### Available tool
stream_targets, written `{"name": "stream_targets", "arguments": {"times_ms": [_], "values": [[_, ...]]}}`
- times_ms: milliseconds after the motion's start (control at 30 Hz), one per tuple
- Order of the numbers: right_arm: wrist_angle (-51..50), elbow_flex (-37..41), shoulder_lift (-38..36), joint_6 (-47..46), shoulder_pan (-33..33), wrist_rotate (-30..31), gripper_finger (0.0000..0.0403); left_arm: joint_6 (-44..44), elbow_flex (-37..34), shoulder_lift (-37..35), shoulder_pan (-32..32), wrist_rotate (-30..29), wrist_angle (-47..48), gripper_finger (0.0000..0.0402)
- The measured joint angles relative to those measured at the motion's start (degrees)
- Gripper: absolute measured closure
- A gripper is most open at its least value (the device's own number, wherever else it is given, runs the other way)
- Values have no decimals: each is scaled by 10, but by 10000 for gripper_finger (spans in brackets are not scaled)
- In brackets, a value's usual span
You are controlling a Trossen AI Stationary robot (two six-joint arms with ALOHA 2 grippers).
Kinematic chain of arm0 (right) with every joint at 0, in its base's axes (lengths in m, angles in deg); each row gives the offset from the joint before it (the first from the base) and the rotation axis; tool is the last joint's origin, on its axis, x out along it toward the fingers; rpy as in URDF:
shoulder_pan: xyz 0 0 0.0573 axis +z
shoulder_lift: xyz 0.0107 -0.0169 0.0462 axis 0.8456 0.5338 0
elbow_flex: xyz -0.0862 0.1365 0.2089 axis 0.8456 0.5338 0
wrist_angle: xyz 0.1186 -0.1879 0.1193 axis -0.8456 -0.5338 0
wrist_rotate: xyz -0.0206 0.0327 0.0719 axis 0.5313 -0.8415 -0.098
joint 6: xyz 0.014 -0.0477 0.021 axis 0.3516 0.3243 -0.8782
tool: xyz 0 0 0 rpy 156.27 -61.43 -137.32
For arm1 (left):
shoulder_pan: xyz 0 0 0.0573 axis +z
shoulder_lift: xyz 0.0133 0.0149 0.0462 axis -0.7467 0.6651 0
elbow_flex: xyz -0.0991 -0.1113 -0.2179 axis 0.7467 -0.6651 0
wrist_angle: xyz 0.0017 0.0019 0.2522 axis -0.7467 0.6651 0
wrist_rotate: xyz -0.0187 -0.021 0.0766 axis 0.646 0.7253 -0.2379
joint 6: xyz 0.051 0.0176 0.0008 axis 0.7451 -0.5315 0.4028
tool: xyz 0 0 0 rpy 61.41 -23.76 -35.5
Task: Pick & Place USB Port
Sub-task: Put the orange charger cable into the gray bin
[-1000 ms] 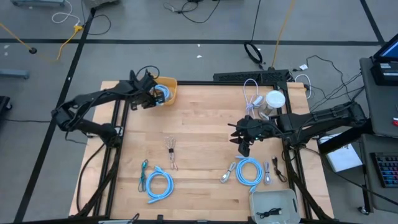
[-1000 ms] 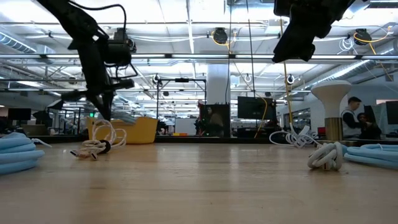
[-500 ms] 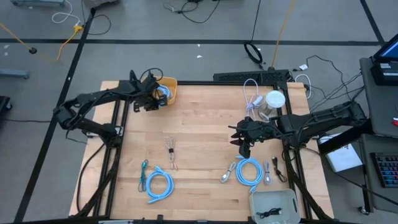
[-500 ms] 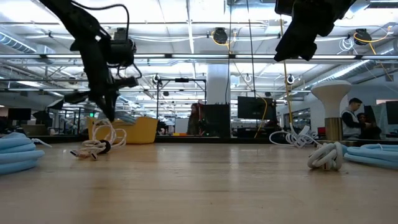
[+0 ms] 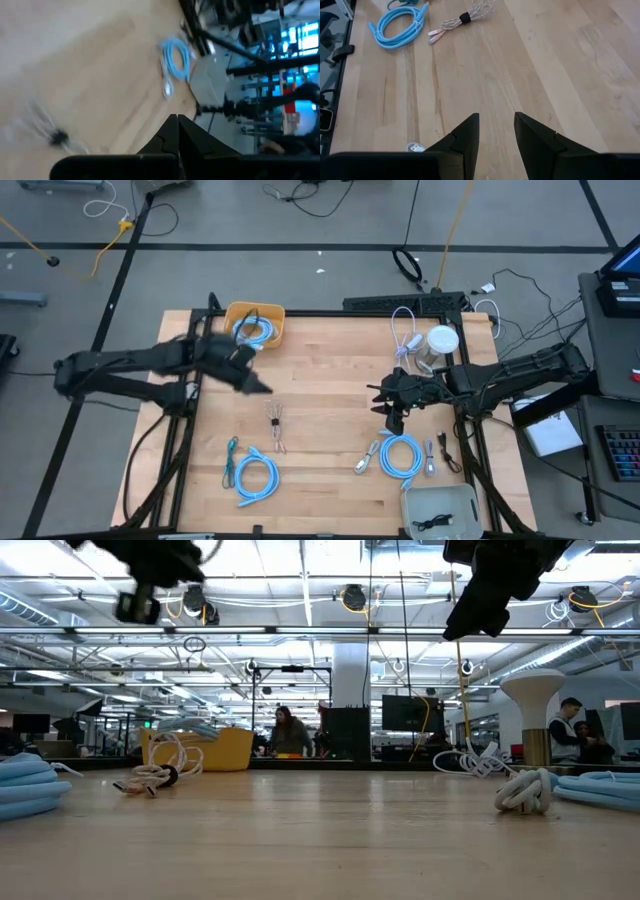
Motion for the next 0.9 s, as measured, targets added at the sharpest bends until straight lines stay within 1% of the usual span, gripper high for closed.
{"name": "stream_targets", "arguments": {"times_ms": [133,233,333,467,533,600,633,700,767,800,900], "values": [[3,0,0,-1,-4,0,287,-102,0,-11,-155,-126,62,401],[9,0,0,-1,-10,0,287,-190,0,11,-258,-204,106,400],[9,0,3,3,-14,-1,287,-269,-1,46,-331,-270,139,400],[15,-1,35,27,-21,-3,287,-362,-1,94,-393,-362,183,400],[42,-1,68,33,-29,-32,287,-402,-1,113,-411,-418,202,400],[80,-1,107,26,-38,-84,287,-442,-1,132,-415,-448,235,400],[92,-5,126,14,-41,-108,287,-455,-1,139,-411,-445,253,398],[109,-20,163,-6,-44,-146,287,-477,-1,147,-397,-417,291,391],[113,-38,186,-13,-43,-157,287,-510,-1,154,-381,-392,331,377],[110,-47,195,-13,-42,-161,287,-519,-2,154,-374,-390,345,367],[108,-67,204,-1,-36,-162,287,-521,-8,145,-333,-392,339,322]]}}
